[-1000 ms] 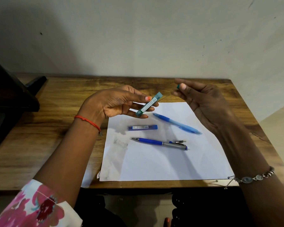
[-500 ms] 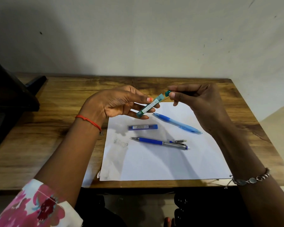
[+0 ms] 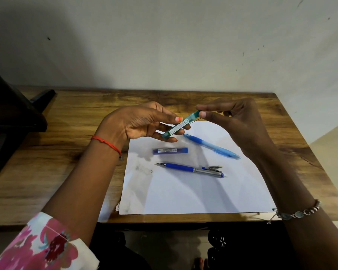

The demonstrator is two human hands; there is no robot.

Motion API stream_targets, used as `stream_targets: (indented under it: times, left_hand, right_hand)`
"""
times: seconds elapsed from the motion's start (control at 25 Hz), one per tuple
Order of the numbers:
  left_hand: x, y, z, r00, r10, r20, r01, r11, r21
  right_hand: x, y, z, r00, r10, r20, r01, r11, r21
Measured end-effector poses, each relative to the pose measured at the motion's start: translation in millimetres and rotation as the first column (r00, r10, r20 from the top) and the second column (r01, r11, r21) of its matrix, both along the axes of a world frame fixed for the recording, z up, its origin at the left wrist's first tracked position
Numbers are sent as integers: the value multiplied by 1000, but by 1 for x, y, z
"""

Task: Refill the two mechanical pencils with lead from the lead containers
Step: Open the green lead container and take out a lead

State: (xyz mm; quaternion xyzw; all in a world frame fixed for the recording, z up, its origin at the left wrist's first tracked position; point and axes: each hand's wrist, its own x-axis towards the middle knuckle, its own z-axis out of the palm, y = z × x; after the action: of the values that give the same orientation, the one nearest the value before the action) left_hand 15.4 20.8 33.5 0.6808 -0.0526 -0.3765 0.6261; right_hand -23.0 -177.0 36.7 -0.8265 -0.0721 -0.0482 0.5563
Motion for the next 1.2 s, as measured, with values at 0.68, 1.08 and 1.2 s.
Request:
stream_targets:
  times: [0.68,1.08,1.2]
  left_hand:
    - [0,-2,1,998,51,-40,-49,998,38]
    - [-1,0,4,993,92,-70,-91,996,12]
    - [-2,1,3,994,83,-71,-82,996,22]
  right_hand:
    - [1,-3,-1,996,41,-83,-47,997,-65]
    - [1,1,-1,998,59,17,-54,978,-200]
    - [0,5,-5,975,138,173,-63,922,-383]
